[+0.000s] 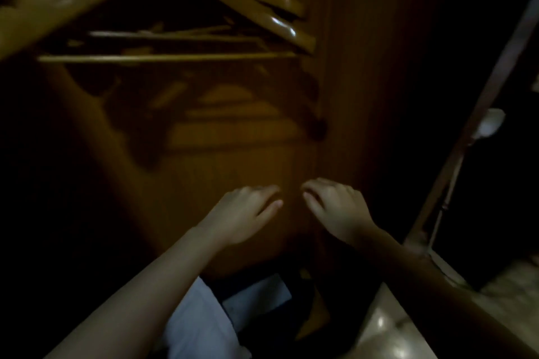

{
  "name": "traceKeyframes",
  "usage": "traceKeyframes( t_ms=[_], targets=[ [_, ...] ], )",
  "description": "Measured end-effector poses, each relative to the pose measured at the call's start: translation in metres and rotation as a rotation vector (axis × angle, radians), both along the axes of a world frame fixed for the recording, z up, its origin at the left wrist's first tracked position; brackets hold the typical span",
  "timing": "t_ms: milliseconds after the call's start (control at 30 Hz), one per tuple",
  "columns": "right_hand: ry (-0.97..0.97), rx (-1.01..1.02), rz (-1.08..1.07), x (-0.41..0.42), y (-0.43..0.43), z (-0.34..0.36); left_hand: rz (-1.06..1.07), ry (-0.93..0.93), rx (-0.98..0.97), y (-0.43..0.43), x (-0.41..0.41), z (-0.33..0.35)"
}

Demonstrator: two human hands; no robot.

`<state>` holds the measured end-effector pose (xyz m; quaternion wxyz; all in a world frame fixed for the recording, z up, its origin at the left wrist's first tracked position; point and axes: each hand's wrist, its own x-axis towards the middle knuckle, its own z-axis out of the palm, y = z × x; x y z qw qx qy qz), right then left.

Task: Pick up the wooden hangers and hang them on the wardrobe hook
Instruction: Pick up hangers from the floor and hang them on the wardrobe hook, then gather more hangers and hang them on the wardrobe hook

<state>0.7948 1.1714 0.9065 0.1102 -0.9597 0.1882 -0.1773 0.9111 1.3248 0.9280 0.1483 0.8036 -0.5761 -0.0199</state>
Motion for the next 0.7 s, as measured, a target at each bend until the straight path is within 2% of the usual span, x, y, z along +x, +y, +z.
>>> traceKeyframes(
  t_ms=[133,267,400,500,700],
  targets=[
    [0.237,0.223,-0.092,-0.069,-0.008,-0.069,-0.121,0.159,0.218,-0.023,-0.037,-0.071],
    [0.419,0.358,-0.241,-0.154,-0.009,-0.136,-0.149,0.367,0.384,-0.035,-0.093,-0.141],
    [0.506,0.539,-0.41,-0.255,0.009,-0.198,-0.165,0.508,0.6,-0.035,-0.164,-0.206],
    [0.574,0.692,-0.533,-0.339,0.033,-0.238,-0.123,0.601,0.679,-0.021,-0.22,-0.251],
    [0.673,0.995,-0.806,-0.5,0.101,-0.303,-0.036,0.635,0.887,0.032,-0.311,-0.333]
  ],
)
